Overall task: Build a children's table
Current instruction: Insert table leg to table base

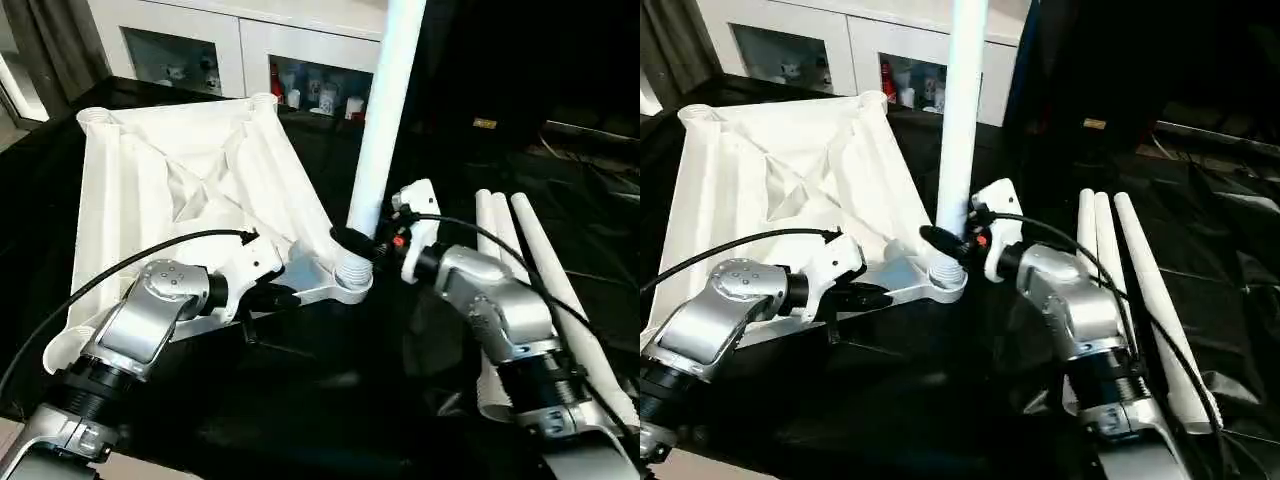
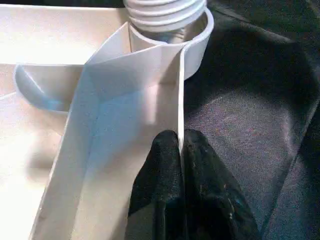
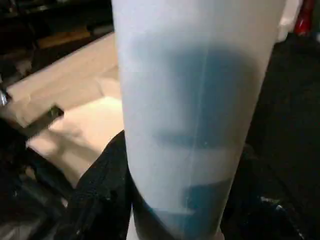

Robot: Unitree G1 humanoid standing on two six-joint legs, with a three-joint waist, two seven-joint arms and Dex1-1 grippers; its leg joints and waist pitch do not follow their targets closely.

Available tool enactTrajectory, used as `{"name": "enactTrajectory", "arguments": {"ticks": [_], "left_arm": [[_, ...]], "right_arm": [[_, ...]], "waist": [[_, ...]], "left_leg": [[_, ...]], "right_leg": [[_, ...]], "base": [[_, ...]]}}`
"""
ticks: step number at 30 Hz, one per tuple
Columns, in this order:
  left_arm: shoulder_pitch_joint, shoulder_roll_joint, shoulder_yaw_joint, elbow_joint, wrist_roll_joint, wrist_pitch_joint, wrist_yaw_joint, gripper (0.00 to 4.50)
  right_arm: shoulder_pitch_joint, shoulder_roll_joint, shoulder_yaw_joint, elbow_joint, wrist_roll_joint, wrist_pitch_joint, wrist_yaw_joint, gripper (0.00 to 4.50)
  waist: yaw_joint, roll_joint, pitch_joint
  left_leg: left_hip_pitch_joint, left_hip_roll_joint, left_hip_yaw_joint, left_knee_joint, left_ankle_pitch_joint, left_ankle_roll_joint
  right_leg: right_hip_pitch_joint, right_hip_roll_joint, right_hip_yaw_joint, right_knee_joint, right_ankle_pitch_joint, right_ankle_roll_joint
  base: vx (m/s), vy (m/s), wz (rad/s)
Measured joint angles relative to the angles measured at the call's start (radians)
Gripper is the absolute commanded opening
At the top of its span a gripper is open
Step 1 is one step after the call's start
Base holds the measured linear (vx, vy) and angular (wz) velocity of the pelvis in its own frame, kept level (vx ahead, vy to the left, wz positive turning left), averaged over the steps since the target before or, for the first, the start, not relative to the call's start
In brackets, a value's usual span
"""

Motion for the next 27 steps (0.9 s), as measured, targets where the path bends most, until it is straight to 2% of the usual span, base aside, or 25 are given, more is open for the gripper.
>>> {"name": "enactTrajectory", "arguments": {"ticks": [7,13,27], "left_arm": [[-0.001,0.001,0.000,0.000,-0.001,-0.001,-0.010,0.00],[-0.001,0.001,0.000,0.001,-0.001,-0.001,-0.010,0.00],[-0.003,0.002,0.006,0.011,-0.002,-0.006,-0.013,0.00]], "right_arm": [[0.002,-0.003,-0.001,-0.017,-0.001,0.020,0.002,1.89],[0.002,0.008,-0.007,-0.001,-0.002,0.004,0.001,1.89],[0.057,0.080,-0.101,0.048,0.062,-0.074,-0.009,1.89]], "waist": [[0.002,0.001,0.001],[0.002,0.001,0.001],[0.006,0.005,0.003]], "left_leg": [[0.000,0.001,0.001,0.000,0.000,0.000],[0.000,0.001,0.001,0.000,0.000,0.000],[0.002,0.002,0.001,-0.001,0.000,0.000]], "right_leg": [[0.000,0.000,0.000,-0.001,0.000,0.000],[0.000,0.000,0.000,0.000,0.000,0.000],[0.001,0.001,0.000,0.000,0.000,-0.001]], "base": [[0.000,0.000,0.00],[0.000,0.000,0.00],[0.000,0.000,0.00]]}}
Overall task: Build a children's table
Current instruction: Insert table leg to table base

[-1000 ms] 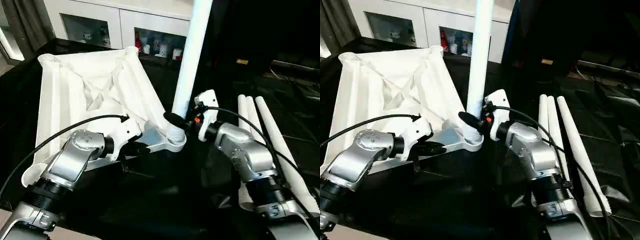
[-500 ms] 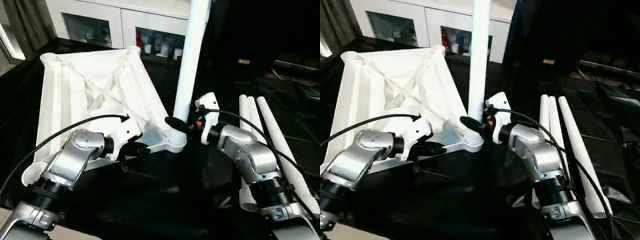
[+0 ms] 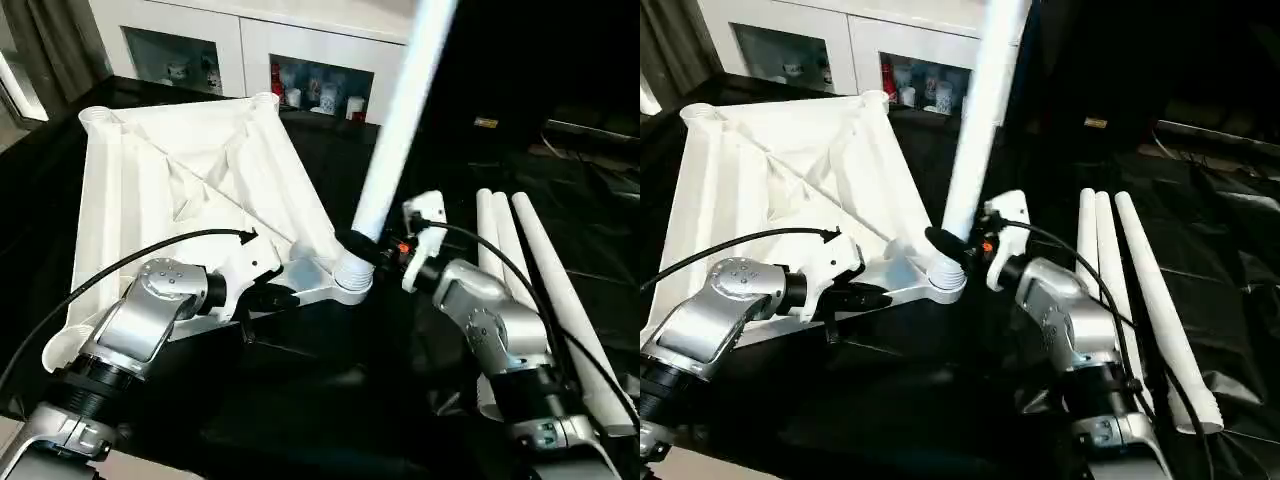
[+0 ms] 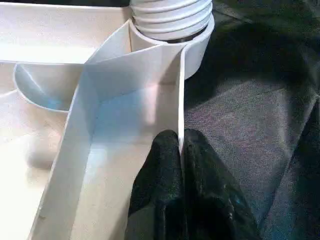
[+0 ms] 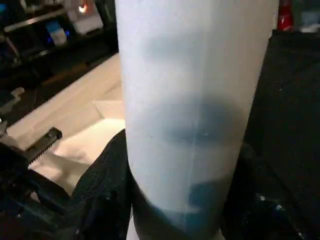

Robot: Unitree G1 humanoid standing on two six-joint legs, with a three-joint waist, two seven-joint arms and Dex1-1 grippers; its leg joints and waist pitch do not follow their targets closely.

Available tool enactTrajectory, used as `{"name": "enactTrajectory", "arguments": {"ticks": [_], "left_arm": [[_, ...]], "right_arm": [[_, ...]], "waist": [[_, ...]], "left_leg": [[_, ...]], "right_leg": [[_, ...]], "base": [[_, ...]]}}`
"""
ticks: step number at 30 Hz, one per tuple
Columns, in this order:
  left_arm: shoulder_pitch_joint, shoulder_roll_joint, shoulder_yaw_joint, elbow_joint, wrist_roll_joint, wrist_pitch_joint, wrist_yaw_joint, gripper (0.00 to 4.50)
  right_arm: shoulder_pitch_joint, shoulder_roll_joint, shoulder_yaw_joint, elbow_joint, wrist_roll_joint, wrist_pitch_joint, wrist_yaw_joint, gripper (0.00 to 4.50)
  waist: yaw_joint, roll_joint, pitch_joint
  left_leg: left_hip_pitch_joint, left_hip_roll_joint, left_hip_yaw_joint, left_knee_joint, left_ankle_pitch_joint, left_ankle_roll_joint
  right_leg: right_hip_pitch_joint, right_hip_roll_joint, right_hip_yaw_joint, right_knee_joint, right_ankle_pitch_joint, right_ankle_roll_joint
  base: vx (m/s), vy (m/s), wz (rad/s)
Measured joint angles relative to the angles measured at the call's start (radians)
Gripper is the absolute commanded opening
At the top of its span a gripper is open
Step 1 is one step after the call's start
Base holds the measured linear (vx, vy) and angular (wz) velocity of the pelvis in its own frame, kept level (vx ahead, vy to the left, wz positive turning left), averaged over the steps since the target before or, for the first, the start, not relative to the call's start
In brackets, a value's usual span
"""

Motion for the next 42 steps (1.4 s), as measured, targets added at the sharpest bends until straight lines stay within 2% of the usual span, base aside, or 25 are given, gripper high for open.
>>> {"name": "enactTrajectory", "arguments": {"ticks": [6,12,19,32,36,42], "left_arm": [[-0.010,-0.006,0.000,0.019,-0.001,-0.007,-0.004,0.00],[-0.018,-0.011,0.000,0.045,-0.002,-0.024,-0.012,0.00],[-0.034,-0.017,-0.001,0.078,-0.002,-0.039,-0.017,0.00],[-0.045,-0.029,-0.003,0.112,0.000,-0.055,-0.019,0.00],[-0.047,-0.029,-0.005,0.120,0.001,-0.062,-0.020,0.00],[-0.047,-0.030,-0.006,0.120,0.002,-0.062,-0.020,0.00]], "right_arm": [[0.048,0.035,-0.030,0.003,0.015,-0.073,0.000,1.89],[0.085,0.053,-0.031,0.010,0.015,-0.160,0.001,1.89],[0.108,0.055,-0.016,0.013,-0.011,-0.233,0.002,1.89],[0.114,0.055,-0.004,0.031,-0.038,-0.294,0.005,1.89],[0.109,0.039,0.018,0.030,-0.072,-0.300,0.012,1.89],[0.104,0.031,0.025,0.031,-0.082,-0.300,0.020,1.89]], "waist": [[0.006,0.005,0.003],[0.016,0.010,0.002],[0.018,0.013,0.003],[0.020,0.021,-0.001],[0.020,0.020,-0.001],[0.020,0.020,-0.002]], "left_leg": [[0.003,0.000,0.000,-0.002,0.000,0.000],[0.007,0.000,0.000,-0.009,0.001,-0.003],[0.008,0.001,0.000,-0.010,0.002,-0.003],[0.009,0.001,0.000,-0.010,0.002,-0.003],[0.010,0.001,0.000,-0.010,0.002,-0.003],[0.010,0.001,0.000,-0.010,0.002,-0.003]], "right_leg": [[0.001,0.000,0.000,0.000,0.000,0.000],[0.002,0.000,0.000,-0.002,0.001,-0.001],[0.003,0.001,0.000,-0.002,0.002,-0.004],[0.003,0.001,0.000,-0.002,0.003,-0.006],[0.005,0.001,0.000,-0.002,0.003,-0.006],[0.005,0.001,0.000,-0.002,0.003,-0.006]], "base": [[0.000,0.000,0.00],[0.000,0.000,0.00],[0.000,0.000,0.00],[0.000,0.000,0.00],[0.000,0.000,0.00],[0.000,0.000,0.00]]}}
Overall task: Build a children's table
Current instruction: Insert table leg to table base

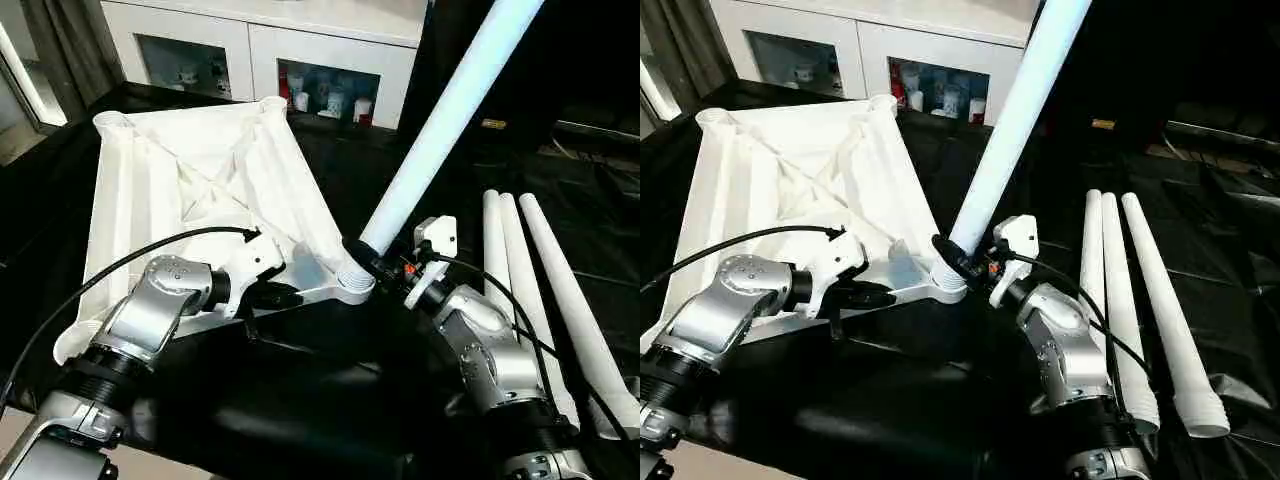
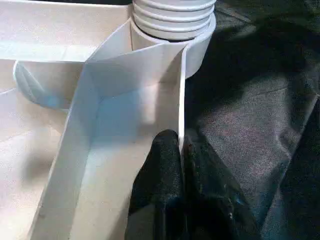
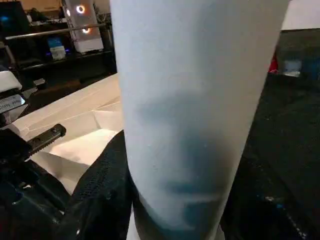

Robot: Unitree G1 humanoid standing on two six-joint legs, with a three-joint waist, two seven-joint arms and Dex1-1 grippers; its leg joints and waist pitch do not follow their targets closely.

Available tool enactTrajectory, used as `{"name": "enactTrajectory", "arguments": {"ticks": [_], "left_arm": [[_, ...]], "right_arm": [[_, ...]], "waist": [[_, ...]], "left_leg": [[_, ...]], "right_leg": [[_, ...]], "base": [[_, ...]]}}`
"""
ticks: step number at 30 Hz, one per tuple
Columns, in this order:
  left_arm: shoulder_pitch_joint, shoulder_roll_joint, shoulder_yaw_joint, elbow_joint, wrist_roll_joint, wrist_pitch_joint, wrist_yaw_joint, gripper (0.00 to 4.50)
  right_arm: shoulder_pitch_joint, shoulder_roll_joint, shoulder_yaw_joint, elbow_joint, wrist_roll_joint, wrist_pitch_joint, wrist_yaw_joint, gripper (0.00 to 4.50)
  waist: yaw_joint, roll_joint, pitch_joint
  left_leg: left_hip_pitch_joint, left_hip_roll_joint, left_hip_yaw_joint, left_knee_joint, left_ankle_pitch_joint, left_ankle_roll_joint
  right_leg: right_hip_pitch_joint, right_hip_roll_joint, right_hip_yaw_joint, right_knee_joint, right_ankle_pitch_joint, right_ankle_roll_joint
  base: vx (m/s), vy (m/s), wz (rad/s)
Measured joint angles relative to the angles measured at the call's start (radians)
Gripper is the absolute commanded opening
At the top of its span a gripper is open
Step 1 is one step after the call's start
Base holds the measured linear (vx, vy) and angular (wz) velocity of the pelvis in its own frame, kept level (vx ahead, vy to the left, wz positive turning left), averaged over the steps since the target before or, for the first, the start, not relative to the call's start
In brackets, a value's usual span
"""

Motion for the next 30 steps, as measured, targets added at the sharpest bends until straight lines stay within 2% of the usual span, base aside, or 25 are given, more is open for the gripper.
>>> {"name": "enactTrajectory", "arguments": {"ticks": [9,17,24,30], "left_arm": [[0.002,0.002,0.000,-0.004,0.001,0.000,0.000,0.00],[0.024,0.016,0.000,-0.045,0.001,0.004,0.002,0.00],[0.044,0.026,0.003,-0.075,-0.002,-0.004,-0.014,0.00],[0.051,0.066,0.009,-0.075,-0.015,-0.032,-0.082,0.00]], "right_arm": [[-0.032,-0.029,0.029,0.015,-0.028,0.003,0.044,1.89],[-0.062,-0.060,0.060,0.028,-0.059,0.009,0.089,1.89],[-0.064,-0.073,0.067,0.031,-0.059,0.012,0.134,1.89],[-0.068,-0.092,0.083,0.031,-0.047,0.007,0.237,1.89]], "waist": [[0.000,-0.003,-0.001],[-0.003,-0.013,-0.001],[-0.007,-0.016,0.000],[-0.009,-0.022,0.004]], "left_leg": [[0.000,0.000,0.000,0.000,0.000,0.000],[0.000,0.001,0.001,-0.001,0.000,0.000],[0.001,0.000,0.002,-0.006,0.000,0.000],[0.003,0.001,0.002,-0.013,0.000,0.000]], "right_leg": [[0.000,0.000,0.000,0.000,0.000,0.000],[-0.001,0.000,0.000,-0.002,-0.001,0.001],[-0.002,0.000,0.001,-0.002,-0.007,0.006],[-0.002,0.001,0.001,-0.004,-0.010,0.006]], "base": [[0.000,0.000,0.00],[0.000,0.000,0.00],[0.000,0.000,0.00],[0.000,0.000,0.00]]}}
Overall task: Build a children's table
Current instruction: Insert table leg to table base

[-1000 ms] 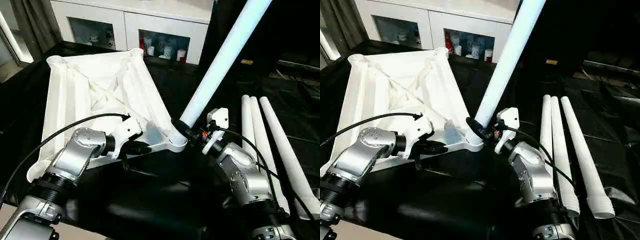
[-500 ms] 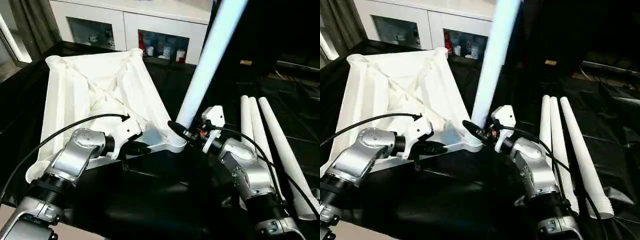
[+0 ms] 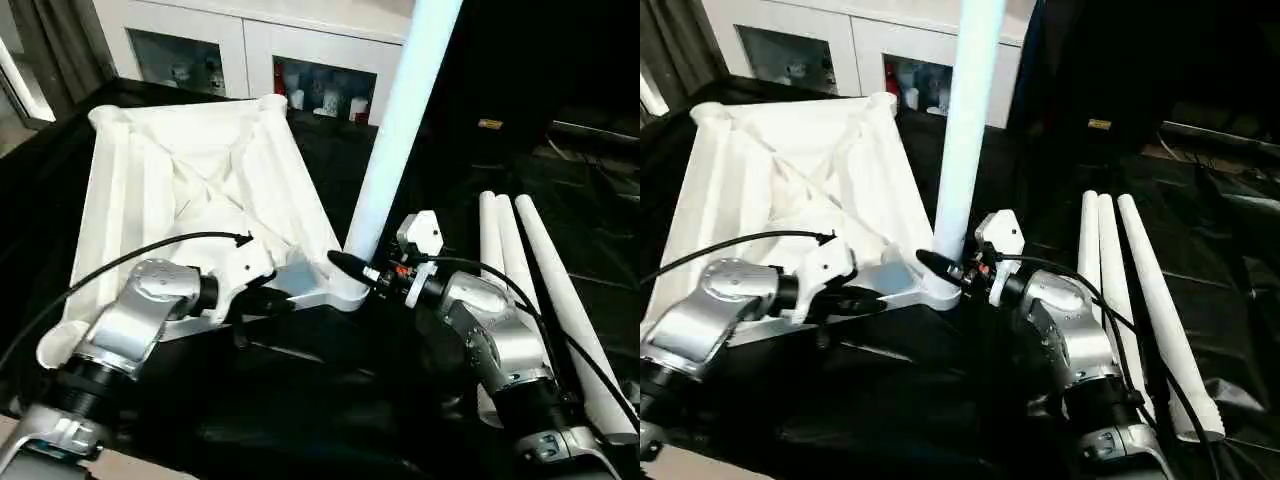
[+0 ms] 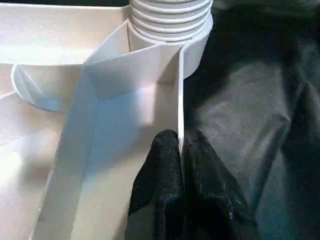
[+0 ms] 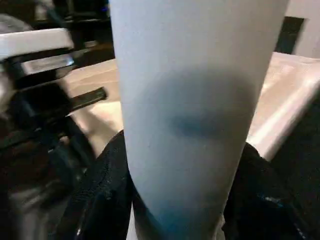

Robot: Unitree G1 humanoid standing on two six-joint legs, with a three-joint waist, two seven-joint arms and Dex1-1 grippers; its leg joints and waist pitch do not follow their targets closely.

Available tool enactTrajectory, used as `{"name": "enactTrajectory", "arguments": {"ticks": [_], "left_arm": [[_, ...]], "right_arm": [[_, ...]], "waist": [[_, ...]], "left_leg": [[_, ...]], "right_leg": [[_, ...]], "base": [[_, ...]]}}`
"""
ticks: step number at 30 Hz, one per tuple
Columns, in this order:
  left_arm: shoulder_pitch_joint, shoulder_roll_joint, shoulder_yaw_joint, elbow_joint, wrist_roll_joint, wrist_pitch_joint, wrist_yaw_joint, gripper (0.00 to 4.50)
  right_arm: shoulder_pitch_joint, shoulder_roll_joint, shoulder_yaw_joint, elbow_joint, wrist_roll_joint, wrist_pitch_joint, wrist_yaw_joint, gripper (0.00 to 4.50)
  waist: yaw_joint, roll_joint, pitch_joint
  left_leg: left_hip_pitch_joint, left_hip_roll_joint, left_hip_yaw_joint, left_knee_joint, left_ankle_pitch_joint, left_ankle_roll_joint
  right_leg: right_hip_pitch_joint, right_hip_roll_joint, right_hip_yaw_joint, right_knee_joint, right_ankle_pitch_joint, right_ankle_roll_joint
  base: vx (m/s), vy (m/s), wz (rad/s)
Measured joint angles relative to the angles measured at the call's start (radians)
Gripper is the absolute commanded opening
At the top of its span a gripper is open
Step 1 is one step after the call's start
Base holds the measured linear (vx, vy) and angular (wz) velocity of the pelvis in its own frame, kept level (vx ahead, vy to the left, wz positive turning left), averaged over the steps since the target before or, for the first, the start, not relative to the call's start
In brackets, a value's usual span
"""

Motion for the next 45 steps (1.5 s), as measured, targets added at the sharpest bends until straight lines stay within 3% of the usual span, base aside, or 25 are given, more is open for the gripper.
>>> {"name": "enactTrajectory", "arguments": {"ticks": [11,18,24,28,32,39,41,43,44,45], "left_arm": [[0.000,0.046,0.001,-0.001,-0.023,-0.018,-0.080,0.00],[-0.003,0.037,0.009,0.007,-0.002,-0.017,-0.041,0.00],[-0.023,-0.028,0.020,0.023,0.028,0.034,0.072,0.00],[-0.040,-0.072,0.020,0.027,0.047,0.070,0.144,0.00],[-0.067,-0.155,0.031,0.047,0.076,0.146,0.272,0.00],[-0.095,-0.272,0.041,0.062,0.104,0.242,0.444,0.00],[-0.098,-0.320,0.049,0.076,0.114,0.250,0.513,0.00],[-0.104,-0.365,0.051,0.091,0.128,0.257,0.580,0.00],[-0.104,-0.376,0.052,0.094,0.132,0.263,0.602,0.00],[-0.104,-0.396,0.060,0.096,0.135,0.275,0.632,0.00]], "right_arm": [[0.001,-0.021,0.018,-0.014,0.014,-0.008,0.112,1.89],[-0.023,0.022,0.017,0.057,0.008,-0.061,0.024,1.89],[-0.056,0.070,-0.010,0.116,-0.033,-0.075,-0.156,1.89],[-0.087,0.103,-0.039,0.158,-0.048,-0.076,-0.263,1.89],[-0.149,0.163,-0.079,0.257,-0.059,-0.084,-0.448,1.89],[-0.222,0.210,-0.107,0.362,-0.101,-0.112,-0.669,1.89],[-0.244,0.230,-0.118,0.400,-0.112,-0.125,-0.733,1.89],[-0.258,0.239,-0.120,0.425,-0.131,-0.135,-0.791,1.89],[-0.262,0.244,-0.123,0.435,-0.132,-0.139,-0.807,1.89],[-0.273,0.252,-0.125,0.461,-0.138,-0.146,-0.835,1.89]], "waist": [[-0.001,-0.003,0.001],[-0.014,-0.006,0.002],[-0.021,-0.008,0.008],[-0.025,-0.004,0.011],[-0.029,-0.003,0.013],[-0.045,-0.002,0.017],[-0.047,0.000,0.017],[-0.050,0.002,0.018],[-0.052,0.004,0.021],[-0.054,0.007,0.028]], "left_leg": [[0.000,0.000,0.001,-0.007,0.000,0.000],[0.001,0.000,0.002,-0.008,0.000,0.000],[0.002,0.000,0.000,-0.008,0.000,0.000],[0.001,-0.002,0.000,-0.015,0.000,0.000],[0.002,-0.006,-0.001,-0.016,0.000,0.000],[0.004,-0.015,-0.006,-0.035,-0.001,0.001],[0.004,-0.017,-0.006,-0.035,-0.001,0.002],[0.005,-0.017,-0.006,-0.036,-0.003,0.004],[0.008,-0.017,-0.007,-0.039,-0.003,0.005],[0.015,-0.016,-0.007,-0.044,-0.003,0.005]], "right_leg": [[0.003,0.002,0.000,-0.013,0.001,-0.004],[0.003,0.001,0.000,-0.013,-0.001,-0.002],[0.000,0.000,0.000,-0.019,-0.002,0.000],[-0.001,-0.001,-0.002,-0.034,-0.002,0.000],[-0.002,-0.003,-0.001,-0.043,-0.002,0.000],[0.001,-0.005,-0.005,-0.085,-0.003,0.000],[0.003,-0.006,-0.006,-0.087,-0.015,0.001],[0.006,-0.007,-0.011,-0.094,-0.026,0.001],[0.012,-0.009,-0.019,-0.102,-0.028,0.001],[0.020,-0.013,-0.037,-0.106,-0.040,-0.007]], "base": [[0.000,0.000,0.00],[0.000,0.000,0.00],[-0.030,0.003,-0.03],[0.000,0.000,0.00],[-0.017,0.008,-0.03],[-0.015,0.007,0.00],[-0.026,0.026,-0.02],[0.000,0.000,0.00],[0.000,0.000,0.00],[0.000,0.000,0.00]]}}
